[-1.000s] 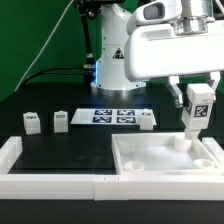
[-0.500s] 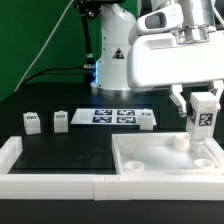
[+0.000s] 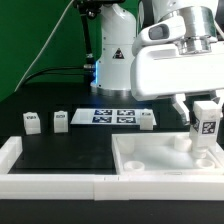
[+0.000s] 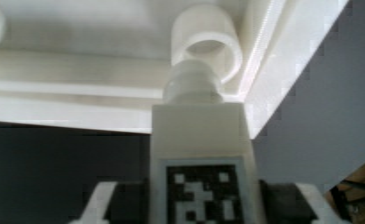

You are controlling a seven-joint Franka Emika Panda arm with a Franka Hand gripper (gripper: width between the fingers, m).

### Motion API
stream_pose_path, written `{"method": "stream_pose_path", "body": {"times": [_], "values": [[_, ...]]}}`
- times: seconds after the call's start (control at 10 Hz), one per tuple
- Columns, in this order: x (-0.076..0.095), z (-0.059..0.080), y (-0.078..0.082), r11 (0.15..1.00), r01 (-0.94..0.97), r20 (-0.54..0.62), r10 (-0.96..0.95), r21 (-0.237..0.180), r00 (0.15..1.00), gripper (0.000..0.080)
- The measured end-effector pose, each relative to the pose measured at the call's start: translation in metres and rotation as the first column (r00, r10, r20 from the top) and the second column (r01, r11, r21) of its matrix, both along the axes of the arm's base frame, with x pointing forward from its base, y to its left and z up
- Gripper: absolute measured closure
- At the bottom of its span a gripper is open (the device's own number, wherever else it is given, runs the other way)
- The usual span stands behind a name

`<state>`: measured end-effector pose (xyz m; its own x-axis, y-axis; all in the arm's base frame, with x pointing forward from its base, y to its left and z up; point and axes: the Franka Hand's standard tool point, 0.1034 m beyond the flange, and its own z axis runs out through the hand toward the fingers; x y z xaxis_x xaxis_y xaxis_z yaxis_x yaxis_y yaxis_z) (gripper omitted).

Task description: Assemble one leg

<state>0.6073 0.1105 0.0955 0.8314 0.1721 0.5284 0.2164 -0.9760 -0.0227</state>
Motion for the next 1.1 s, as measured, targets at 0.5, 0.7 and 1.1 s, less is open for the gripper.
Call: {"method": "stream_pose_path", "body": {"times": [0.5,0.7,1.1], "values": [[-0.004,-0.008,0.005,1.0,-0.008,-0.016,0.008,-0.001,1.0,0.0509],[-0.005,-0.011,0.005,1.0,-0.009,-0.022,0.009,-0.001,1.0,0.0509],[-0.003,-0.012,0.005,1.0,-0.007,-0.014,0.007,0.001,1.0,0.0509]]}}
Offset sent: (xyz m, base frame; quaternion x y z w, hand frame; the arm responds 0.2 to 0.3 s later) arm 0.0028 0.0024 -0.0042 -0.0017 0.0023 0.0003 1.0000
